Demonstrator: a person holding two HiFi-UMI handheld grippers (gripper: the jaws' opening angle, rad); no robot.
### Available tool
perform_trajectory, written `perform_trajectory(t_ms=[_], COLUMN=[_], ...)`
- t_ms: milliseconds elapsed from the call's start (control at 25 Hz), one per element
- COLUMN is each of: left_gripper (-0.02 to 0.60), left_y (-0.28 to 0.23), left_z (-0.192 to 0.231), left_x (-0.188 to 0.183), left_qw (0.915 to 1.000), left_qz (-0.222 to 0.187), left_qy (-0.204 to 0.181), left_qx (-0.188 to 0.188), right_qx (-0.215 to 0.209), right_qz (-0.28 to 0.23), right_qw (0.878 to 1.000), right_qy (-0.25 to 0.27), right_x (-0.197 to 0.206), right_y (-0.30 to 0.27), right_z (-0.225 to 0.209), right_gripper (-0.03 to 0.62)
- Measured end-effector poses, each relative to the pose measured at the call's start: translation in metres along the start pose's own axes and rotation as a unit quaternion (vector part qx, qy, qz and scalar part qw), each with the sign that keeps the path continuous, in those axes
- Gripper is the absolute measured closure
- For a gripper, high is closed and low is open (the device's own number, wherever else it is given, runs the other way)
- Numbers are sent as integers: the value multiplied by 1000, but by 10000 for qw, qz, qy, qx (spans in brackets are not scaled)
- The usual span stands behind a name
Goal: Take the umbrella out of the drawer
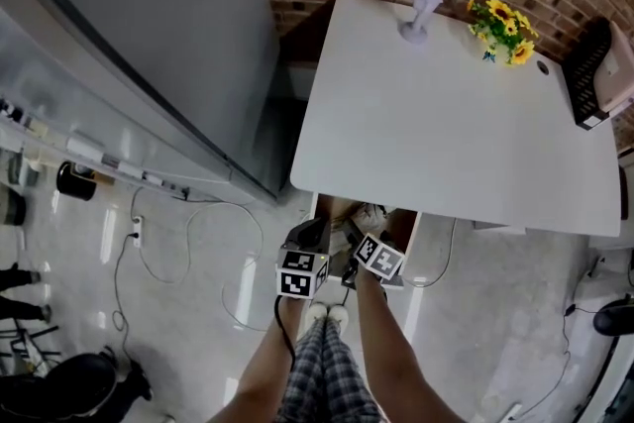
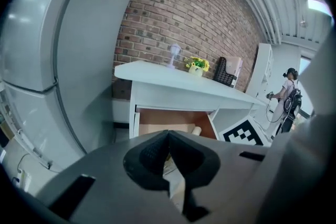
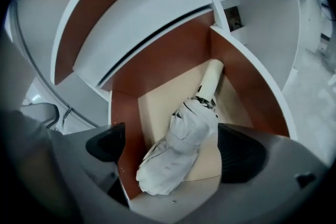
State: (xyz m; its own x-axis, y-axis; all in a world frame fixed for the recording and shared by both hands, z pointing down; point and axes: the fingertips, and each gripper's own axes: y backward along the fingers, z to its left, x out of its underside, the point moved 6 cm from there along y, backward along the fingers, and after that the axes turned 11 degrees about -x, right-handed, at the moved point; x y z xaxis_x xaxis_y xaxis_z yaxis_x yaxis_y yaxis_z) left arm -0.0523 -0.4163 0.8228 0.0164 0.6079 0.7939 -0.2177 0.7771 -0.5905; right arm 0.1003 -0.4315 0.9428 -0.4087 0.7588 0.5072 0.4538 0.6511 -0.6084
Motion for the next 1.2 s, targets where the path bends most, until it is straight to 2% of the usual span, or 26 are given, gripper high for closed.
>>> perform_trajectory(t_ms=[320, 600, 720, 840, 880, 1040, 1200], left_gripper=[557, 557, 557, 557, 557, 557, 557], left_y=[-22, -22, -24, -24, -24, -19, -9], left_z=[6, 16, 18, 20, 20, 23, 21], left_x=[24, 26, 30, 34, 34, 31, 27], left_qw=[10000, 9997, 9996, 9996, 9996, 9997, 9997], left_qz=[0, -174, -213, -189, -187, -164, -155], left_qy=[89, 148, 153, 205, 202, 197, 200], left_qx=[2, 20, 43, 34, 37, 35, 25], right_qx=[495, 707, 871, 968, 961, 925, 908], right_qz=[266, 363, 315, 321, 337, 378, 387], right_qw=[9973, 9920, 9905, 9898, 9897, 9880, 9860], right_qy=[-463, -985, -1014, -993, -1004, -1176, -1343], right_x=[22, 41, 43, 45, 45, 45, 44], right_y=[-48, -76, -80, -80, -80, -74, -60], right_z=[-25, -34, -38, -37, -36, -34, -27], right_gripper=[56, 109, 122, 156, 190, 251, 277])
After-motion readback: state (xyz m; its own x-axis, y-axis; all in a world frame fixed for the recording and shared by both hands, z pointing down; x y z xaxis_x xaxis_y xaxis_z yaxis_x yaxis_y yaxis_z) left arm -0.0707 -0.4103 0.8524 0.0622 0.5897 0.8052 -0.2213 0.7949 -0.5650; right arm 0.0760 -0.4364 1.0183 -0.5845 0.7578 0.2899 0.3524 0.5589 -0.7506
